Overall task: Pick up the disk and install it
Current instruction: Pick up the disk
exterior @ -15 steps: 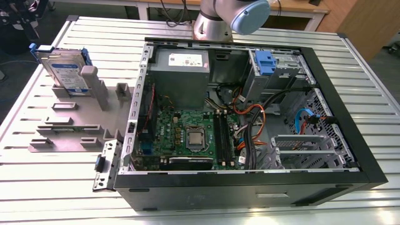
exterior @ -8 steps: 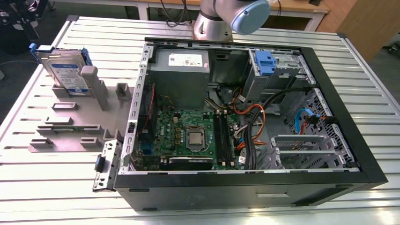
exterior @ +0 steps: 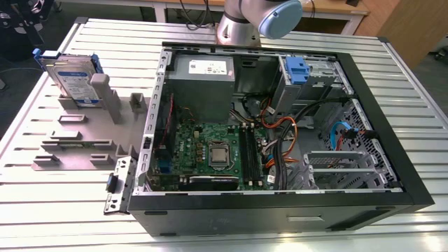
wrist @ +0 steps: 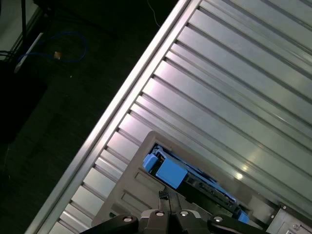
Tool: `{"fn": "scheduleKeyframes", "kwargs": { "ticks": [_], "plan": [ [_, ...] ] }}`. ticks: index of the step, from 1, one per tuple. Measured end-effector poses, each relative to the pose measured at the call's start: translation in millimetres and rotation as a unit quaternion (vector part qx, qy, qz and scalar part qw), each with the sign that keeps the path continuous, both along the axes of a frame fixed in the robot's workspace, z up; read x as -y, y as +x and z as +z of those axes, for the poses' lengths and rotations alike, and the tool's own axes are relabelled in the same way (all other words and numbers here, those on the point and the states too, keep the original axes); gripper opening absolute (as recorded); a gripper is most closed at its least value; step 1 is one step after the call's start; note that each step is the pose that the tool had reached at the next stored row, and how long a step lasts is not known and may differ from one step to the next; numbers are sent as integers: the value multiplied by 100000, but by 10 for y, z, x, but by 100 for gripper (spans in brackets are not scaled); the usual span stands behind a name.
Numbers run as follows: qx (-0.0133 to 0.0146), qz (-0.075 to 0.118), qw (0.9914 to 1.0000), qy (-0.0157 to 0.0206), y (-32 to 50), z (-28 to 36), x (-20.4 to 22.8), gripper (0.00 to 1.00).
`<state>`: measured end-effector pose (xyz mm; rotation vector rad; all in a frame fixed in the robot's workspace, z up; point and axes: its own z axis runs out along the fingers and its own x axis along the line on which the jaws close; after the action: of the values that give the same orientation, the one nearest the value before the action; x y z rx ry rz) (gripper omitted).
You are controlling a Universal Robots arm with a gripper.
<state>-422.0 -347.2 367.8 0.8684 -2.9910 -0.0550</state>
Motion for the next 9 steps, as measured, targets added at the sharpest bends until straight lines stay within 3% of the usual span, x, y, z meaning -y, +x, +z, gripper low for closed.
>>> {"fn": "scheduleKeyframes", "kwargs": {
  "ticks": [9],
  "plan": [
    [0, 1401, 99990, 2, 0, 0, 0, 11]
  ]
}}
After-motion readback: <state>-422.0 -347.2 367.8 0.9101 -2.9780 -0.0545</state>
